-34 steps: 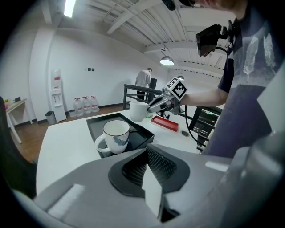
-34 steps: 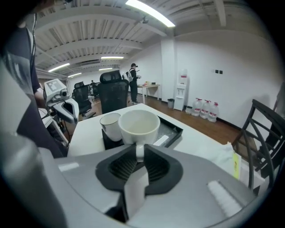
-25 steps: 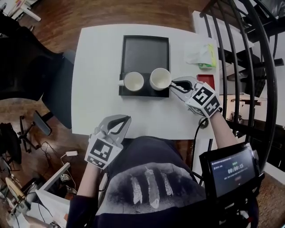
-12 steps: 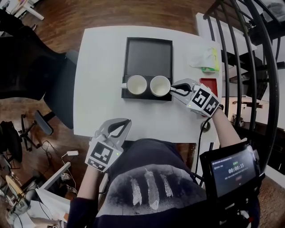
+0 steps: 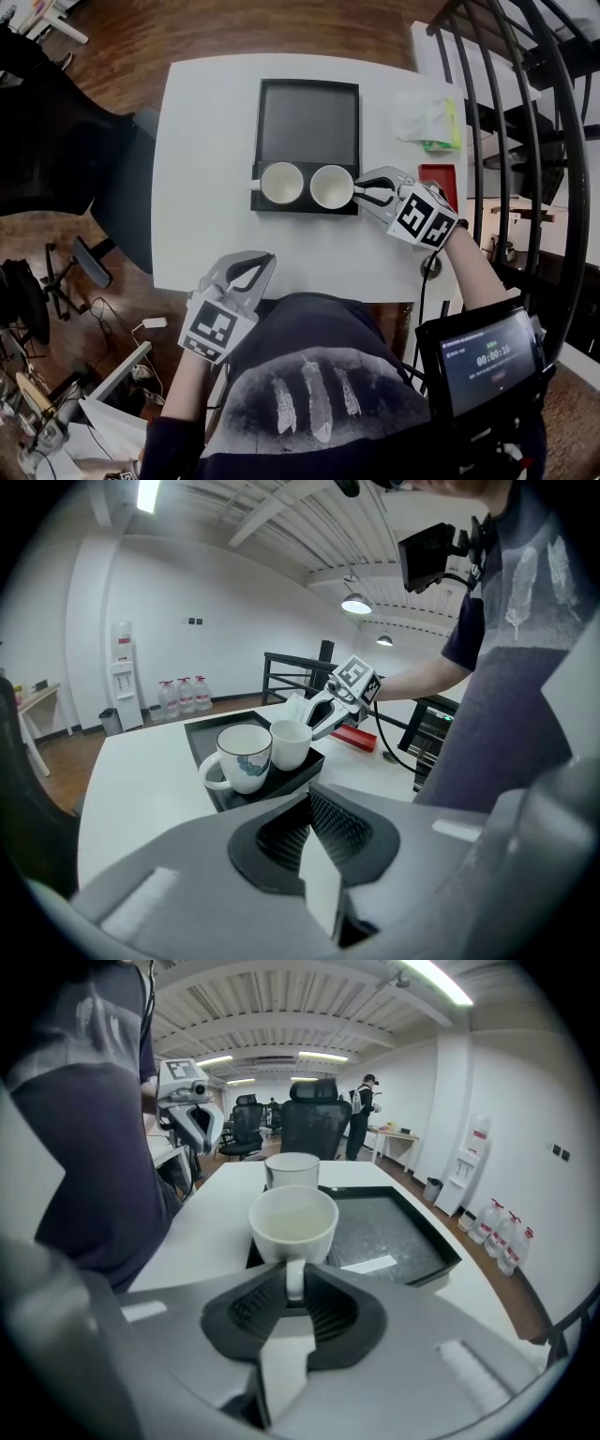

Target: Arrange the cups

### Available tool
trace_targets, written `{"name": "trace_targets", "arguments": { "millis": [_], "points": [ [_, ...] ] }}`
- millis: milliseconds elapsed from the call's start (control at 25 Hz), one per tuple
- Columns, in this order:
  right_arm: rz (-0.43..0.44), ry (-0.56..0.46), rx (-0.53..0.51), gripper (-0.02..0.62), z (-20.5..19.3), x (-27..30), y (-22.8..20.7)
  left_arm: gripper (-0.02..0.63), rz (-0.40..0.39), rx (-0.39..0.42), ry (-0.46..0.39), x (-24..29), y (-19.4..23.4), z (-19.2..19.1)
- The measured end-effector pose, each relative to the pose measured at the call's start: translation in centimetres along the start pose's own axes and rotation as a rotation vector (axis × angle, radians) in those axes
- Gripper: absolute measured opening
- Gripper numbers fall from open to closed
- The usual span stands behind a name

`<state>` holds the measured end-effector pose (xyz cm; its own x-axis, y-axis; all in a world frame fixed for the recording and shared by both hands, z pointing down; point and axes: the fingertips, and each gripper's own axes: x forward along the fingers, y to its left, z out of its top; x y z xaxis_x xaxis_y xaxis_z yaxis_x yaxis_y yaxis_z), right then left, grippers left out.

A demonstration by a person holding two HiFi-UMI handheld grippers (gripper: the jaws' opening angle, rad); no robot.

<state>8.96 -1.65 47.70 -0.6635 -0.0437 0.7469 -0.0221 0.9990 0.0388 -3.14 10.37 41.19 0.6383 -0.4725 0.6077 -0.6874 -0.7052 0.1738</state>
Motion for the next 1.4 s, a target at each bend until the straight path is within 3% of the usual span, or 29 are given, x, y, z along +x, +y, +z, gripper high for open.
{"name": "trace_targets", "arguments": {
  "millis": [80, 160, 200, 440, 680, 760, 800, 840, 1080, 1400],
  "points": [
    [-0.002, -0.011, 0.027, 0.067, 0.1, -0.3, 0.2, 0.014, 0.000, 0.007, -0.001, -0.1, -0.2, 0.3],
    [0.000, -0.038, 0.078, 0.157, 0.9, -1.3, 0.6, 0.014, -0.002, 0.013, -0.007, -0.5, -0.4, 0.6],
    [-0.002, -0.056, 0.103, 0.169, 1.4, -1.9, 0.7, 0.014, -0.004, 0.013, -0.010, -0.8, -0.4, 0.7],
    [-0.139, -0.170, 0.159, 0.170, 3.9, -7.4, -1.4, 0.014, -0.023, 0.014, -0.021, -0.6, 0.5, 0.8],
    [-0.254, -0.424, 0.212, 0.170, 10.7, -12.0, -5.0, 0.014, -0.035, 0.032, -0.073, 0.3, 1.8, 3.0],
    [-0.253, -0.479, 0.206, 0.144, 12.4, -11.8, -5.3, 0.014, -0.027, 0.011, -0.115, 0.4, 2.5, 4.6],
    [-0.248, -0.488, 0.210, 0.044, 13.0, -11.3, -5.1, 0.014, -0.023, 0.004, -0.132, 0.5, 2.8, 5.3],
    [-0.237, -0.492, 0.218, 0.005, 13.5, -10.7, -4.7, 0.014, -0.019, 0.006, -0.142, 0.6, 3.1, 5.9],
    [-0.110, -0.572, 0.303, 0.005, 16.2, -7.7, -1.3, 0.014, -0.032, 0.013, -0.160, 0.7, 3.9, 7.1],
    [-0.140, -0.643, 0.463, 0.005, 13.6, -8.7, -0.9, 0.014, -0.076, -0.055, -0.207, 1.0, 3.2, 8.4]
  ]
}}
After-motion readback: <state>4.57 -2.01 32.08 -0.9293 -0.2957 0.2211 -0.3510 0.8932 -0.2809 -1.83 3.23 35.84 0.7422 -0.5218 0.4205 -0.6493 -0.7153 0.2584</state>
